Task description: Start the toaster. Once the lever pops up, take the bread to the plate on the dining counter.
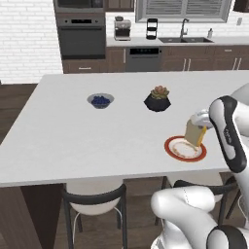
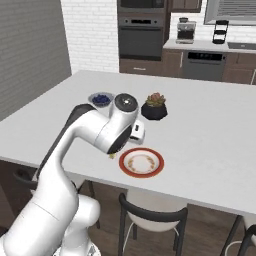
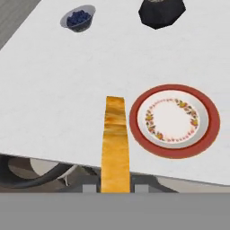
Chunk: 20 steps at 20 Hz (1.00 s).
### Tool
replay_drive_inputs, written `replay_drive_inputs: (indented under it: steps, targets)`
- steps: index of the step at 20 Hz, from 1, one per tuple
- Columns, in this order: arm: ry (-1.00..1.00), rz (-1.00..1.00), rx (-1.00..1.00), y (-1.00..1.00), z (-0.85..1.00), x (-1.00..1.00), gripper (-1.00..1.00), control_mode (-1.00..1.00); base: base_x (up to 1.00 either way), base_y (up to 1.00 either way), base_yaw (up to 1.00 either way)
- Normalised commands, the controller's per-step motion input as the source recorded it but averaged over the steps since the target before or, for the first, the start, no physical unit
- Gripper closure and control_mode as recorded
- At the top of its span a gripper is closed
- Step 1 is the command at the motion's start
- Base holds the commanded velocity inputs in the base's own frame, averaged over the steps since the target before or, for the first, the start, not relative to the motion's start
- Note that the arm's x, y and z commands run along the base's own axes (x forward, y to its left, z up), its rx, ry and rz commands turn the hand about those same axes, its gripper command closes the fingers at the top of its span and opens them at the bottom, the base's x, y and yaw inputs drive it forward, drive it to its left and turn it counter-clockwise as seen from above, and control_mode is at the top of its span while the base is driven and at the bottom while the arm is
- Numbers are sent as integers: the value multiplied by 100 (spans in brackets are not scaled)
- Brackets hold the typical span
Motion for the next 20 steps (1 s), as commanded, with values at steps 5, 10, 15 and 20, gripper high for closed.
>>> replay_drive_inputs:
  steps: [5,10,15,20]
  targets:
    - [1,0,8,-53,-33,58,100,-100,0,0,0]
    - [3,0,3,-23,-43,41,100,-100,0,0,0]
    - [26,0,19,-4,-62,34,100,-100,0,0,0]
    - [21,-1,33,-16,-49,22,100,-100,0,0,0]
